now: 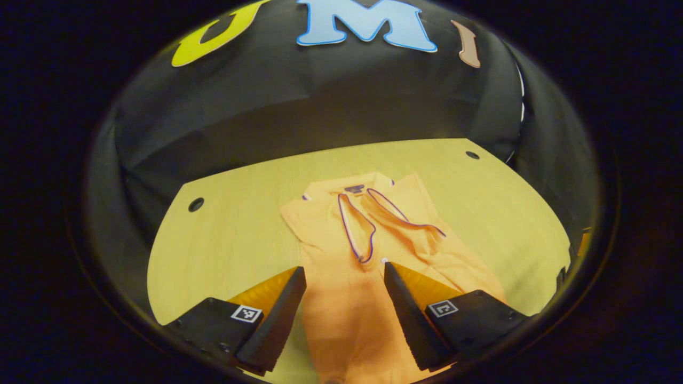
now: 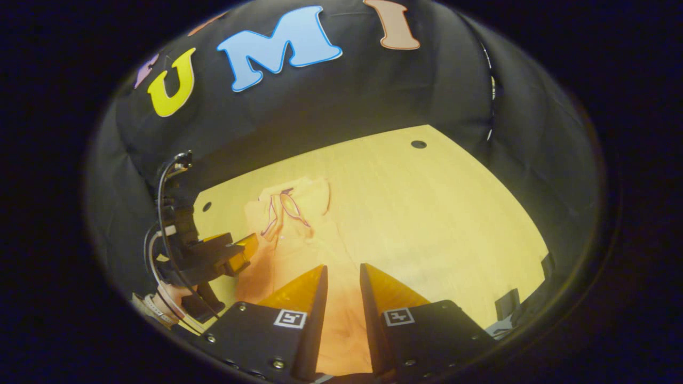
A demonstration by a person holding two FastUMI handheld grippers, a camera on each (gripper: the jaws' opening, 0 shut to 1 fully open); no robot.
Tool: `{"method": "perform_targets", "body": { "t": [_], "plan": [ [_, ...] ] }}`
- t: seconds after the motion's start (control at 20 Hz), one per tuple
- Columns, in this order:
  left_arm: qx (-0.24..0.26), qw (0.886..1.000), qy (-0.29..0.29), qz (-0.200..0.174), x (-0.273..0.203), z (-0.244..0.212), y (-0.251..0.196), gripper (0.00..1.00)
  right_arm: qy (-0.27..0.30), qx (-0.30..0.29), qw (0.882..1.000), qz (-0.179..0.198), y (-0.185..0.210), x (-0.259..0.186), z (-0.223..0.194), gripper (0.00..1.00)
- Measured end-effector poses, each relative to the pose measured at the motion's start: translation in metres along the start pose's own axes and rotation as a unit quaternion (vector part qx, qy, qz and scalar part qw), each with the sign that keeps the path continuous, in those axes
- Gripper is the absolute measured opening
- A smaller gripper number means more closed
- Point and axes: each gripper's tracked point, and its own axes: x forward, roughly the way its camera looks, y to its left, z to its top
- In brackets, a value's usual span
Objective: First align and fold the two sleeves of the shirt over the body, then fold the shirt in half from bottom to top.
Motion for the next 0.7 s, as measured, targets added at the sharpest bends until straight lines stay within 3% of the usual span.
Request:
{"method": "perform_targets", "body": {
  "t": [0.05, 0.15, 0.2, 0.25, 0.3, 0.45, 0.55, 0.6, 0.65, 0.7],
  "plan": [
    [-0.008, 1.0, 0.011, 0.002, -0.011, -0.013, 0.005, 0.95, 0.014, -0.001, 1.0, 0.009, 0.004, 0.003, -0.008, 0.42],
    [-0.03, 0.999, 0.032, 0.003, -0.036, -0.04, 0.01, 0.97, 0.047, -0.009, 0.999, 0.011, 0.005, 0.01, -0.029, 0.67],
    [-0.037, 0.998, 0.046, 0.003, -0.046, -0.056, 0.01, 0.97, 0.063, -0.013, 0.998, 0.01, 0.005, 0.011, -0.038, 0.74],
    [-0.043, 0.997, 0.061, 0.002, -0.056, -0.071, 0.011, 0.99, 0.082, -0.015, 0.996, 0.011, 0.005, 0.015, -0.052, 0.67],
    [-0.048, 0.996, 0.076, 0.003, -0.065, -0.087, 0.011, 1.0, 0.103, -0.018, 0.994, 0.01, 0.005, 0.017, -0.067, 0.81],
    [-0.049, 0.992, 0.118, 0.001, -0.09, -0.131, 0.005, 0.97, 0.167, -0.039, 0.985, 0.002, -0.001, 0.019, -0.105, 0.83],
    [-0.043, 0.988, 0.146, 0.002, -0.107, -0.157, 0.003, 0.99, 0.206, -0.049, 0.977, -0.002, -0.003, 0.022, -0.13, 0.95],
    [-0.043, 0.986, 0.159, 0.002, -0.114, -0.168, 0.003, 0.97, 0.224, -0.051, 0.973, -0.003, -0.003, 0.019, -0.141, 0.96],
    [-0.044, 0.984, 0.171, 0.003, -0.122, -0.178, 0.004, 0.97, 0.241, -0.053, 0.969, -0.003, -0.004, 0.018, -0.151, 0.9],
    [-0.046, 0.982, 0.182, 0.004, -0.124, -0.193, -0.002, 0.97, 0.254, -0.054, 0.966, -0.003, -0.005, 0.017, -0.162, 0.96]
  ]
}}
